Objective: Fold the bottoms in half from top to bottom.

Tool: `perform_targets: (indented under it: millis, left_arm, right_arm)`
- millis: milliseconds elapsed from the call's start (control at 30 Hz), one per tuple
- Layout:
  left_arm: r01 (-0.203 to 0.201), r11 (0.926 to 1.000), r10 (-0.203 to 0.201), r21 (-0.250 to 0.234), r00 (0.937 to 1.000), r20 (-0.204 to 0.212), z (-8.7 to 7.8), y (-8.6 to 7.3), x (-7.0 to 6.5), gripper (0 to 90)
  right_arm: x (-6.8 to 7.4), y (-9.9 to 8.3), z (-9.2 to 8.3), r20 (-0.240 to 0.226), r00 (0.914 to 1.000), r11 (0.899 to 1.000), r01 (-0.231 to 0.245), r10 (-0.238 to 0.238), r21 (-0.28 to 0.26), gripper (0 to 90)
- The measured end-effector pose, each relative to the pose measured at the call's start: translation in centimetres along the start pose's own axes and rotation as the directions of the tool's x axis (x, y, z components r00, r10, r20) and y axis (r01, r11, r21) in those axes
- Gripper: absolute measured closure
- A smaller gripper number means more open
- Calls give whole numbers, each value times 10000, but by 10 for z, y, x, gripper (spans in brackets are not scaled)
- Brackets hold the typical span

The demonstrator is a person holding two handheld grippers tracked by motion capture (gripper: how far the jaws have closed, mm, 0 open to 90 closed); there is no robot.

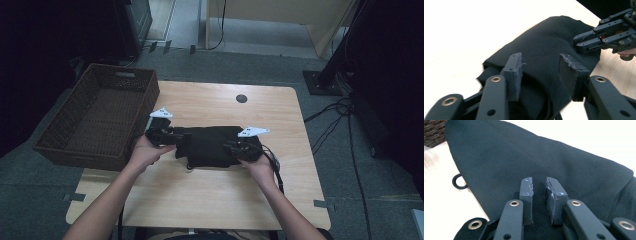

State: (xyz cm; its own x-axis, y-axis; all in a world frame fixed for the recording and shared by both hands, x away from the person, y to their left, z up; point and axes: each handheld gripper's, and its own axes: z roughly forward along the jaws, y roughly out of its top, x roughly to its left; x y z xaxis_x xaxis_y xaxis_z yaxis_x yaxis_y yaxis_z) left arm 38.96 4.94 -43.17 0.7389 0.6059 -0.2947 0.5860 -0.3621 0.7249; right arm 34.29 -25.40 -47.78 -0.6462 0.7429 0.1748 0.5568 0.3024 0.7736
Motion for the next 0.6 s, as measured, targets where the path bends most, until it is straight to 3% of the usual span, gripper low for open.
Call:
perform_targets:
  millis: [167,233,333,467,600]
  left_arm:
    - [93,9985,-96,538,9999,67,17,5,0,721]
    - [75,9951,-81,987,9999,61,24,4,0,745]
    - [53,9941,-60,1084,10000,64,27,1,-3,763]
    - [11,9928,-19,1197,10000,68,27,-4,-6,771]
    - [-8,9900,0,1408,10000,54,31,-22,-10,767]
  right_arm:
    - [-2,8,-3,28,9999,9996,-117,117,-249,776]
    - [-3,13,-7,228,9997,9988,-91,102,-474,775]
    - [-7,19,-10,427,9987,9969,-239,271,-744,790]
    - [-7,20,-5,630,9973,9972,-345,386,-661,793]
    - [-2,6,5,611,9970,9987,-461,474,-225,752]
